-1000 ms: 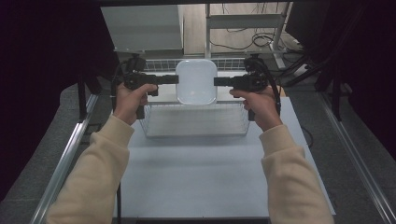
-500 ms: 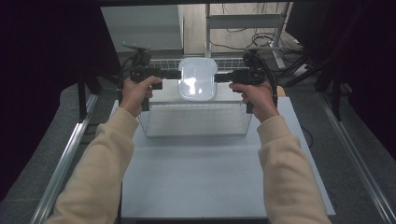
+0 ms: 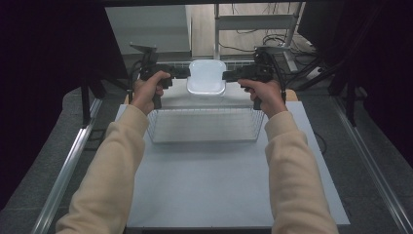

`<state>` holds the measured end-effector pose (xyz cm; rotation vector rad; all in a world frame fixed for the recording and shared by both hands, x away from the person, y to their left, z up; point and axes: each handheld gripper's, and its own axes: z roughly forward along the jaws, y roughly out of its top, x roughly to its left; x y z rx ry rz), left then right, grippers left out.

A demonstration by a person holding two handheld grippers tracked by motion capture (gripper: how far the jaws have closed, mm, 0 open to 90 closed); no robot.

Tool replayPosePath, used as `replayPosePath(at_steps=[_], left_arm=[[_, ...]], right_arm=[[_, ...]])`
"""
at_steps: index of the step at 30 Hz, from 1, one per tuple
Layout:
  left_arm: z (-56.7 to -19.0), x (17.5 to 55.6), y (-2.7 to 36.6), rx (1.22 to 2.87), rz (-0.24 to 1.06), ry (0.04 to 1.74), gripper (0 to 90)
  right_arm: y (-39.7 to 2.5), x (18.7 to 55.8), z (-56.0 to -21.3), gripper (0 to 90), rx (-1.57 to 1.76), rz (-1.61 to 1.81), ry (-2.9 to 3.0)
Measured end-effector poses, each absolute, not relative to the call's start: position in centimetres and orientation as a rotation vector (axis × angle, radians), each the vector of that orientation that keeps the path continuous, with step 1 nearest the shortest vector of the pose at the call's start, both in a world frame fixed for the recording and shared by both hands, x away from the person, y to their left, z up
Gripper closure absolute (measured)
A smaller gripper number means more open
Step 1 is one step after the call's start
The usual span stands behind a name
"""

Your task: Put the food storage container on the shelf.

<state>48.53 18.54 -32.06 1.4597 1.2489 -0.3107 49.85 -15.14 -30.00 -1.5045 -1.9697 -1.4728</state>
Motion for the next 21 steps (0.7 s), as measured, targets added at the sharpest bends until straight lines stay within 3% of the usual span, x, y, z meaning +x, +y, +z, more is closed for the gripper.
replayPosePath(at_steps=[17, 19, 20, 21], left_arm=[[-32.9, 49.0, 18.6, 1.453, -0.313, 1.269, 72.5], [-32.6, 48.7, 18.3, 1.466, -0.266, 1.257, 59.9], [-32.6, 48.7, 18.3, 1.466, -0.266, 1.257, 55.8], [-32.1, 48.1, 18.2, 1.483, -0.191, 1.253, 51.6]], right_arm=[[-15.3, 50.8, -30.9, 74.9, -1.527, -1.521, -1.932], [-15.2, 50.5, -30.8, 66.0, -1.497, -1.548, -1.946], [-15.2, 50.5, -30.8, 66.0, -1.497, -1.548, -1.946], [-15.1, 50.1, -30.4, 59.6, -1.489, -1.587, -1.968]])
